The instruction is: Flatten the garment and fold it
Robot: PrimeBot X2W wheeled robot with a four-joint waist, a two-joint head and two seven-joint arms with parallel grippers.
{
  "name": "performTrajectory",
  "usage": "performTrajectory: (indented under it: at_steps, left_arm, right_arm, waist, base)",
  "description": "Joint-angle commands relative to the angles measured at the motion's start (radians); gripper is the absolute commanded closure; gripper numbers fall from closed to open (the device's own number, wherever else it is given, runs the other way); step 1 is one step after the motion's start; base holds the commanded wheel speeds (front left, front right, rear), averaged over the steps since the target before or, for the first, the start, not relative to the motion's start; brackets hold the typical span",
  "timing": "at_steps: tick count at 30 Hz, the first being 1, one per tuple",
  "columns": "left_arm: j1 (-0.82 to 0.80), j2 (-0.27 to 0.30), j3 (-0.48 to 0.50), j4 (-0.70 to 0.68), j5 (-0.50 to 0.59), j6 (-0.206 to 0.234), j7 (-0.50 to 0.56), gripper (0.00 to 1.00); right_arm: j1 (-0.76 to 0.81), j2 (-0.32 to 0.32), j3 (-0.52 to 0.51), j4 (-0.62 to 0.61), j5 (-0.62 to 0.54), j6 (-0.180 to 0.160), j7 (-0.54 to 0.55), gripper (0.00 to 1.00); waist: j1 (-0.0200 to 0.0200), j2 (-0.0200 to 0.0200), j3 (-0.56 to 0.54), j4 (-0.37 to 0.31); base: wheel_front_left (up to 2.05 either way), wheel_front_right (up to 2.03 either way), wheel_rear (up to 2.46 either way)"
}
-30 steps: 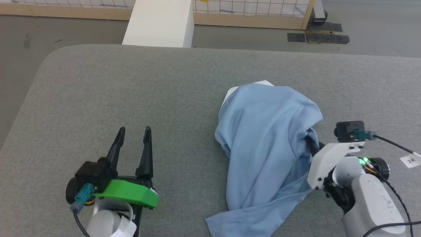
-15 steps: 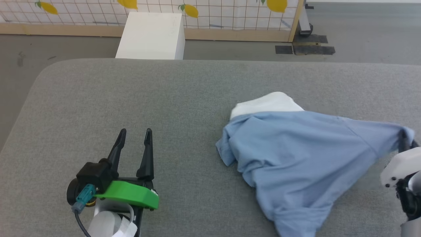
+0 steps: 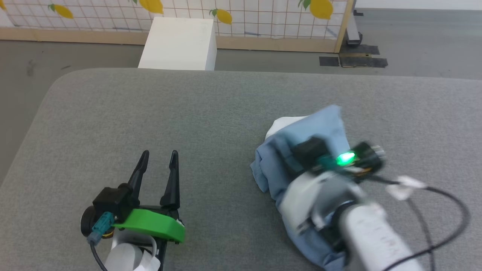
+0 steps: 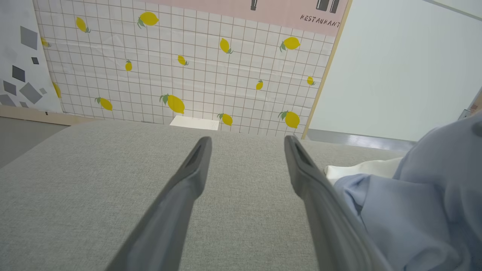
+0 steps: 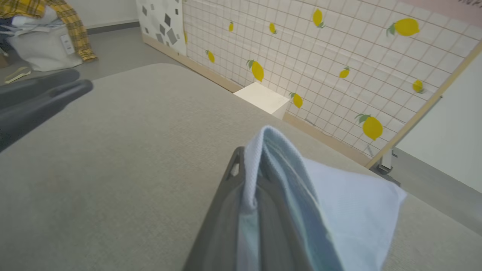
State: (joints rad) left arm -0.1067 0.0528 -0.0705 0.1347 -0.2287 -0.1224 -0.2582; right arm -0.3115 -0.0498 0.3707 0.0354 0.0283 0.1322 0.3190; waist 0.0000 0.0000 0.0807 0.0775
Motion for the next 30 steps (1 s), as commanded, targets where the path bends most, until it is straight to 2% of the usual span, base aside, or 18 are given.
performTrajectory:
  at_steps: [1,4,6,11,12,13,14,17,21,30]
  left_arm:
    - [0.001,-0.003,-0.003,0.004,0.0,-0.004,-0.004,0.0]
    - [-0.005,-0.003,-0.011,0.006,-0.003,-0.005,-0.004,0.0]
    - [-0.009,-0.003,-0.016,0.007,-0.005,-0.005,-0.004,0.0]
    - [-0.02,-0.003,-0.019,0.005,-0.011,-0.006,-0.004,0.0]
    - [-0.021,-0.003,-0.018,0.004,-0.012,-0.006,-0.004,0.0]
    - [-0.022,-0.003,-0.017,0.003,-0.012,-0.006,-0.004,0.0]
    - [-0.021,-0.003,-0.013,0.002,-0.012,-0.005,-0.004,0.0]
    - [-0.016,-0.003,-0.004,0.002,-0.01,-0.003,-0.004,0.0]
    - [-0.008,-0.003,0.002,0.003,-0.008,0.0,-0.004,0.0]
    - [0.01,-0.003,-0.005,0.006,0.007,-0.003,-0.004,0.0]
  right_arm:
    - [-0.025,0.0,0.08,0.023,0.022,-0.002,0.014,1.0]
    - [-0.054,0.0,0.261,0.098,0.078,-0.002,0.054,1.0]
    - [-0.067,0.0,0.344,0.159,0.11,-0.002,0.085,1.0]
    - [-0.084,0.0,0.432,0.279,0.187,-0.002,0.138,1.0]
    - [-0.087,0.0,0.433,0.291,0.2,-0.002,0.137,0.85]
    - [-0.092,0.0,0.431,0.295,0.208,-0.002,0.129,0.05]
    - [-0.096,-0.001,0.424,0.296,0.22,-0.002,0.118,0.0]
    - [-0.104,-0.002,0.372,0.269,0.249,-0.002,0.053,0.0]
    - [-0.09,-0.008,0.243,0.167,0.258,-0.002,-0.085,0.0]
    - [0.097,-0.003,-0.206,-0.022,0.101,-0.002,-0.302,0.0]
  waist:
    - [0.0,0.0,0.004,0.013]
    - [0.0,0.0,0.012,0.033]
    - [0.0,0.0,0.018,0.045]
    - [0.0,0.0,0.039,0.062]
    - [0.0,0.0,0.042,0.061]
    - [0.0,0.0,0.044,0.06]
    - [0.0,0.0,0.045,0.056]
    - [0.0,0.0,0.042,0.044]
    - [0.0,0.0,0.024,0.018]
    - [0.0,0.0,-0.016,-0.03]
  base:
    - [0.0,0.0,0.0]
    - [0.0,0.0,0.0]
    - [0.0,0.0,0.0]
    - [0.0,0.0,0.0]
    - [0.0,0.0,0.0]
    - [0.0,0.0,0.0]
    - [0.0,0.0,0.0]
    - [0.0,0.0,0.0]
    - [0.0,0.0,0.0]
    - [0.0,0.0,0.0]
